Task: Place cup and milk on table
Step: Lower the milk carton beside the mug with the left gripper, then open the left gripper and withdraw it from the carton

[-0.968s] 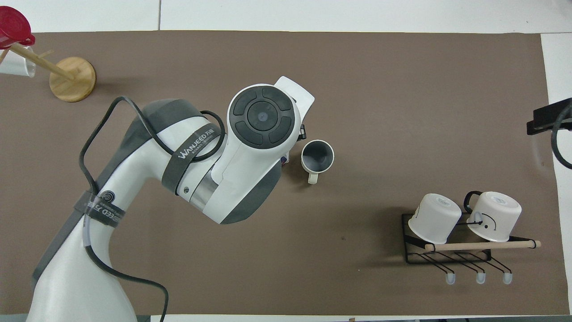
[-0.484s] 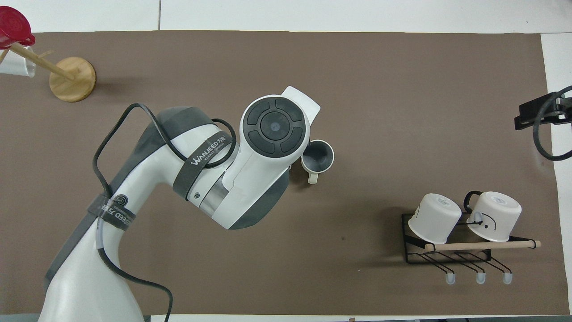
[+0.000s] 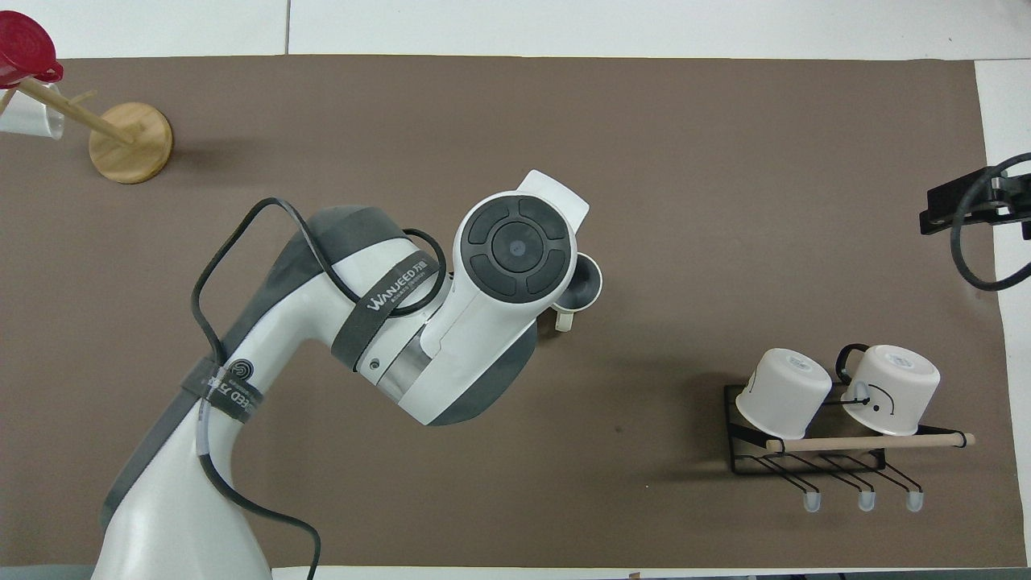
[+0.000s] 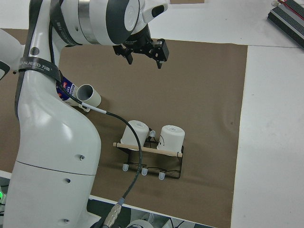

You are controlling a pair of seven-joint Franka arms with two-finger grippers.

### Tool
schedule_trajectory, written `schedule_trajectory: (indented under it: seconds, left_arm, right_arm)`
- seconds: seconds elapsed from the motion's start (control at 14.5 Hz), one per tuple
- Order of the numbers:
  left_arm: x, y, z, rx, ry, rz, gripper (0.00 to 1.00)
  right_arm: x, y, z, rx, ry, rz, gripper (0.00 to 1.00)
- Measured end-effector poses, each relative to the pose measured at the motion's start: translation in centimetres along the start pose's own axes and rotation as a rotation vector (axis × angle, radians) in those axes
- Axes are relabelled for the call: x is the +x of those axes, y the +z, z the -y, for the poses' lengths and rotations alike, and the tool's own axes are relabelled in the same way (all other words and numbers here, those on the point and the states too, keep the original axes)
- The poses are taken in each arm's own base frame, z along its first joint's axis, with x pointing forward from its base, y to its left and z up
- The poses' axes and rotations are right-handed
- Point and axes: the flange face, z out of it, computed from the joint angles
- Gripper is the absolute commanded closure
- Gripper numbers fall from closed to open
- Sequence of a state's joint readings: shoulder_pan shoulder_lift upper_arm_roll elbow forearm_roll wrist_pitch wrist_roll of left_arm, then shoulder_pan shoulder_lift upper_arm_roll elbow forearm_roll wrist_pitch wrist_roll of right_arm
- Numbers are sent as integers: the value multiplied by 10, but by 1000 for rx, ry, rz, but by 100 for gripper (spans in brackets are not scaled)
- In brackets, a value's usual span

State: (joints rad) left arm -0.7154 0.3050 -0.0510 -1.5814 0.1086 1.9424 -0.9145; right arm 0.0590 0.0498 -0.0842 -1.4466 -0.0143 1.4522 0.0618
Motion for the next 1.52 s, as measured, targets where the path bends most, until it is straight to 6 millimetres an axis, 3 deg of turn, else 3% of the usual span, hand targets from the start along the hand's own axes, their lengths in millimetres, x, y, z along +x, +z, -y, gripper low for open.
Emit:
schedule_trajectory:
  seconds: [0.21,0.28,0.41,0.48,0.76,1.04,1.24,1.52]
  left_arm:
    - [0,2,0,1,0,1,100]
    - [-1,2,0,1,0,1,79]
    - [-1,2,0,1,0,1,8]
    - [-1,1,1,1,0,1,0]
    - [0,-3,1,-6,-2,-5,0]
    - [6,-48,22,-36,-35,-43,0]
    - [28,-85,71,-33,-111,-52,0]
    - [70,-98,159,-57,-111,-18,0]
  right_arm:
    - [-1,-1,0,-1,-1,8,0]
    - [-2,0,1,-1,-2,16,0]
    - [-3,-1,5,-7,-10,18,0]
    - [-3,-3,7,-11,-13,13,0]
    - [-3,-14,8,-12,-16,-11,0]
    - [0,-10,10,-14,-19,-3,0]
    - [1,-8,11,-14,-20,0,0]
    - [1,-8,10,-14,-19,0,0]
